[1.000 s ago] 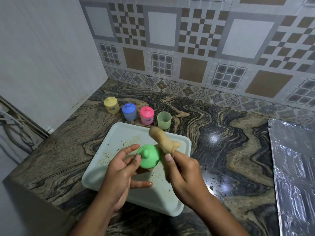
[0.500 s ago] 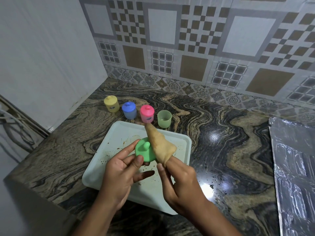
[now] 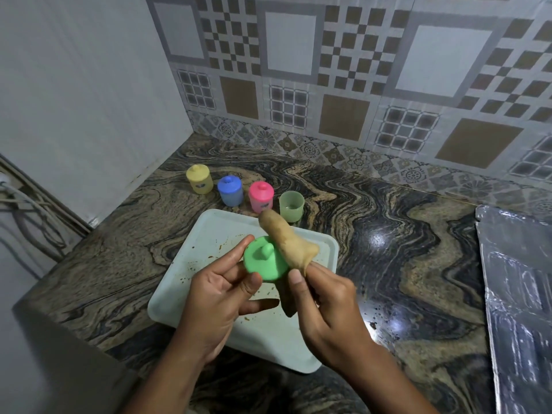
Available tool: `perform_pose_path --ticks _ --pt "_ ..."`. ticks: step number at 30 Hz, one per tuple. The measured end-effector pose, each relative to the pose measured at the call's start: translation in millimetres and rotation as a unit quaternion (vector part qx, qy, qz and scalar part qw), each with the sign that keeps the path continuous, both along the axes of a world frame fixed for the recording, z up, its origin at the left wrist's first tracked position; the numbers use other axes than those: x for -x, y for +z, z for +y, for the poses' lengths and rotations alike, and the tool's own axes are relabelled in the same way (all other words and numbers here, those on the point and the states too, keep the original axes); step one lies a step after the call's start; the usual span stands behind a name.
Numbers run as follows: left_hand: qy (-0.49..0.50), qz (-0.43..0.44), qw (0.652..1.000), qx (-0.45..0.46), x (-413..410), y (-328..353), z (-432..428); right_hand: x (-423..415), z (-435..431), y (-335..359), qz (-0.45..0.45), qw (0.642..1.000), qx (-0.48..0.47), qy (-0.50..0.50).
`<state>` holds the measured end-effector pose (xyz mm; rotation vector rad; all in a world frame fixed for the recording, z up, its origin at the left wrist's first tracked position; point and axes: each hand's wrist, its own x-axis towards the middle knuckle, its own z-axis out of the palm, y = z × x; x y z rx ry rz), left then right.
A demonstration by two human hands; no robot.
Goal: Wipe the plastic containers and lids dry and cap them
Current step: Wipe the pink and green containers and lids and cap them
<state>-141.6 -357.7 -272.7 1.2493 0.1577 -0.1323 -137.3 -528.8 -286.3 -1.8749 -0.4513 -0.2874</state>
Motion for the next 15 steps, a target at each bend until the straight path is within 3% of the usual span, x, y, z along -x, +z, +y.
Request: perform_pose_path --ticks 8,15 --pt "0.034 -0.014 0.999 0.016 1.4 0.7 -3.5 -1.4 -3.0 -0.1 -0.005 1.000 0.003 -0.005" --pt "0.049 -0.019 0.998 0.032 -0.7 -2.7 -1.2 -5.9 -4.7 -0.5 -0.083 0.995 0.062 -0.001"
